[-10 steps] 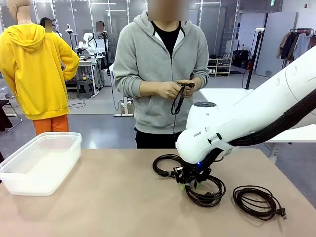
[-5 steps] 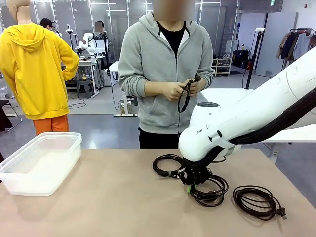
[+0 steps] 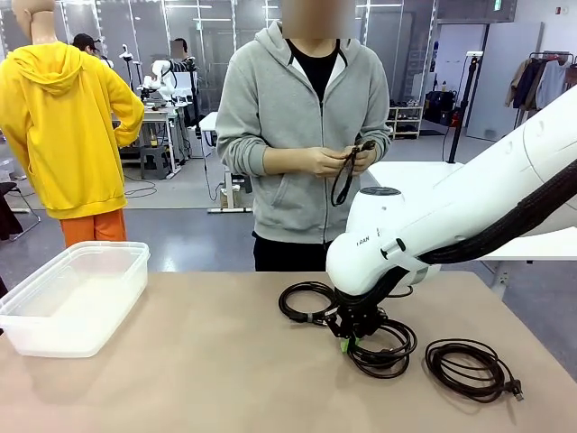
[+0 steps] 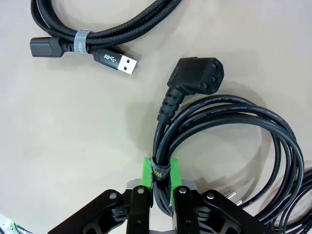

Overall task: Organize and store the cables.
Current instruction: Place the Power Cable into the Organizing box.

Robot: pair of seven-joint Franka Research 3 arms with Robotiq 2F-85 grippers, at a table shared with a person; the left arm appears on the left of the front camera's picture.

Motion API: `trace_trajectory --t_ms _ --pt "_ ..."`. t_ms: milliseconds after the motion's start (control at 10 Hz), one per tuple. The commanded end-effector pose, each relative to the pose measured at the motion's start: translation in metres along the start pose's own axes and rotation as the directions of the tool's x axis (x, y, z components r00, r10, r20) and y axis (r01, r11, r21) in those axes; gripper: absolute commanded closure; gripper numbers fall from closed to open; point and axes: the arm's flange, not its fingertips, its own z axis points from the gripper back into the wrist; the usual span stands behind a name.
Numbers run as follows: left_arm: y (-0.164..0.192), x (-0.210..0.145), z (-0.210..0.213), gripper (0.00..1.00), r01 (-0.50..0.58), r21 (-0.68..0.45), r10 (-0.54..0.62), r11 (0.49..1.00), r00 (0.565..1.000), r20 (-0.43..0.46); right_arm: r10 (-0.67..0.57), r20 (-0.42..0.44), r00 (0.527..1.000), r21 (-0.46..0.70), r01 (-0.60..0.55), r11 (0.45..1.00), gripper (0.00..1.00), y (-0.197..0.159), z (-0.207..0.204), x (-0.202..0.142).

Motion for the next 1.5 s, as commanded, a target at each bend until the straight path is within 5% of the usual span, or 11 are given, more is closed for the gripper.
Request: trace_trajectory --t_ms 0,100,200,500,800,1400 --pt "0.000 0.000 0.001 0.00 0.010 -0.008 -0.010 1.000 1.000 0.007 0.004 0.003 1.000 -0.004 -0.004 1.000 1.00 0.001 0.000 0.000" --pt "0.000 0.000 0.001 0.00 0.010 -0.008 -0.010 1.000 1.000 0.007 0.004 0.003 1.000 -0.004 -0.004 1.000 1.00 0.001 0.000 0.000" --pt "0.000 0.000 0.001 0.00 0.010 -0.008 -0.010 1.000 1.000 0.007 0.000 0.000 1.000 0.000 0.000 1.000 0.81 0.000 0.000 0.000" --pt "0.000 0.000 0.001 0.00 0.010 -0.008 -0.010 1.000 1.000 0.007 -0.003 0.079 0.997 -0.039 0.006 0.999 0.84 0.014 0.092 -0.037" --pt "0.000 0.000 0.001 0.00 0.010 -0.008 -0.010 1.000 1.000 0.007 0.022 0.045 0.999 -0.100 -0.018 0.995 0.84 0.052 0.128 -0.040" --pt "0.000 0.000 0.001 0.00 0.010 -0.008 -0.010 1.000 1.000 0.007 0.055 0.006 0.998 -0.025 -0.055 0.998 0.84 0.219 0.092 -0.002"
